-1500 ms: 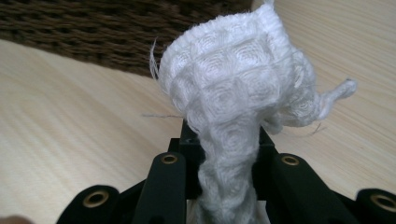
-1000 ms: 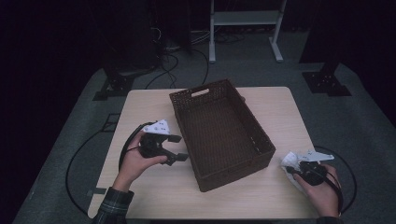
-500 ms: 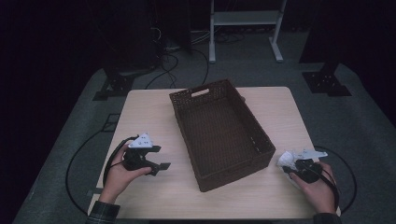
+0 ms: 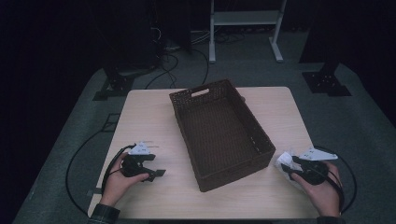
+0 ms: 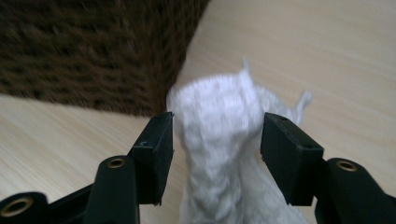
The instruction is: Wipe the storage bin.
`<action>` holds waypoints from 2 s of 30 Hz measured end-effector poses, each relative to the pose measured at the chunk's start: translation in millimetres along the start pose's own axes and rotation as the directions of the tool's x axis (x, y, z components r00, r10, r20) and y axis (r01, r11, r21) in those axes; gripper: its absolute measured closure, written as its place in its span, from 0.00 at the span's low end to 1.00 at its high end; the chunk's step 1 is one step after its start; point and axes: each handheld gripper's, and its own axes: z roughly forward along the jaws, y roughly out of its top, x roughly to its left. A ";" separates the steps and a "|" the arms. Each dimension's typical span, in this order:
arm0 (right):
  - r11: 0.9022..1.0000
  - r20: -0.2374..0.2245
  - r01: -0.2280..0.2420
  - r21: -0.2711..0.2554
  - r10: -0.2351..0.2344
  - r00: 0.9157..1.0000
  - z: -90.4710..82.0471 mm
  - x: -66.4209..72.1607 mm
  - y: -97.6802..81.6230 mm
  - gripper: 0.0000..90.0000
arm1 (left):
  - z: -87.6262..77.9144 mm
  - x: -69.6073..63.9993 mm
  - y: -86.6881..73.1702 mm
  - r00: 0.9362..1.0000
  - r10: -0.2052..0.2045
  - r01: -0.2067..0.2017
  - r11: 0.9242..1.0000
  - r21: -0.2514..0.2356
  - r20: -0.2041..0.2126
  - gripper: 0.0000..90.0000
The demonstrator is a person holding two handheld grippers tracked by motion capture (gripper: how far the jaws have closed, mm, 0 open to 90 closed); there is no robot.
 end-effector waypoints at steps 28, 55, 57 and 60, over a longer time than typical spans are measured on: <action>0.995 -0.099 0.037 -0.088 -0.046 0.994 10.7 11.4 43.0 1.00 | 19.5 -0.2 -22.9 0.994 0.094 -0.089 0.991 0.099 -0.046 0.03; 0.984 -0.188 0.160 -0.074 -0.171 0.967 5.6 64.2 49.6 1.00 | 24.1 3.2 -34.0 0.996 0.074 -0.076 0.997 -0.031 -0.054 0.00; 0.982 -0.200 0.174 -0.072 -0.185 0.962 6.3 69.7 51.0 1.00 | 24.1 3.2 -34.0 0.996 0.074 -0.076 0.997 -0.032 -0.054 0.00; 0.978 -0.217 0.196 -0.074 -0.208 0.954 7.9 77.6 53.1 1.00 | 24.1 3.2 -34.0 0.996 0.074 -0.076 0.997 -0.032 -0.054 0.00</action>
